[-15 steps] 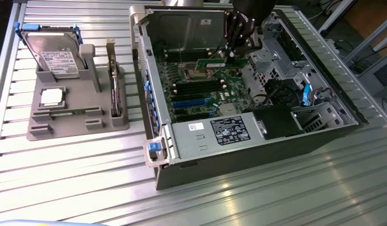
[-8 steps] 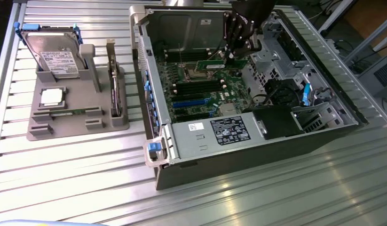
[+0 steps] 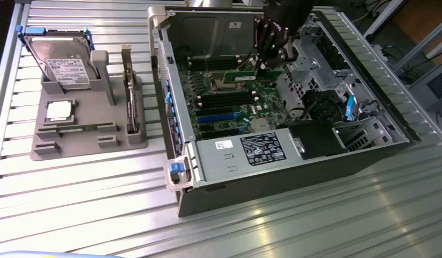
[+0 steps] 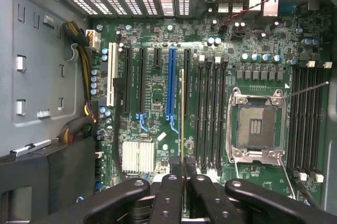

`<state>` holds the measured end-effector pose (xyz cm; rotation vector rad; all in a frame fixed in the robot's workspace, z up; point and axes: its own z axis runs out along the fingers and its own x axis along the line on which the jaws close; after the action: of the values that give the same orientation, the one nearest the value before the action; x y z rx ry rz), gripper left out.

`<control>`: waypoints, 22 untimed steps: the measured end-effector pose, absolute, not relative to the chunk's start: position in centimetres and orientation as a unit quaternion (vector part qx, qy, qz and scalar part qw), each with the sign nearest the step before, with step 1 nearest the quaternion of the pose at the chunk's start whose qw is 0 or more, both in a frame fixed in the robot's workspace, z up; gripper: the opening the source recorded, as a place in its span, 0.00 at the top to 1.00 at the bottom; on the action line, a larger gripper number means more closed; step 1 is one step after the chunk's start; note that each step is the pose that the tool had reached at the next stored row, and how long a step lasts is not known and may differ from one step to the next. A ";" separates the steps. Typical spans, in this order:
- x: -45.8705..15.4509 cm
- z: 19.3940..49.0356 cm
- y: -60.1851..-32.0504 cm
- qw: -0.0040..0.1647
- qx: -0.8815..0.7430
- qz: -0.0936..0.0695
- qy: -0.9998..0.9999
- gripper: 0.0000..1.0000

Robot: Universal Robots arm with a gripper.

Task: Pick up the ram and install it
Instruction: 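Insert the ram into the slot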

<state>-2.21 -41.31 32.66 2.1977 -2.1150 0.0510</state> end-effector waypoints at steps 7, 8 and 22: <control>-2.2 31.9 -41.3 0.045 0.720 0.017 -0.693 0.88; -2.2 31.8 -41.3 0.046 0.720 0.017 -0.693 0.88; -2.2 30.3 -41.3 0.045 0.720 0.017 -0.693 0.88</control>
<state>-2.21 -41.31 30.30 2.1977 -2.1150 0.0510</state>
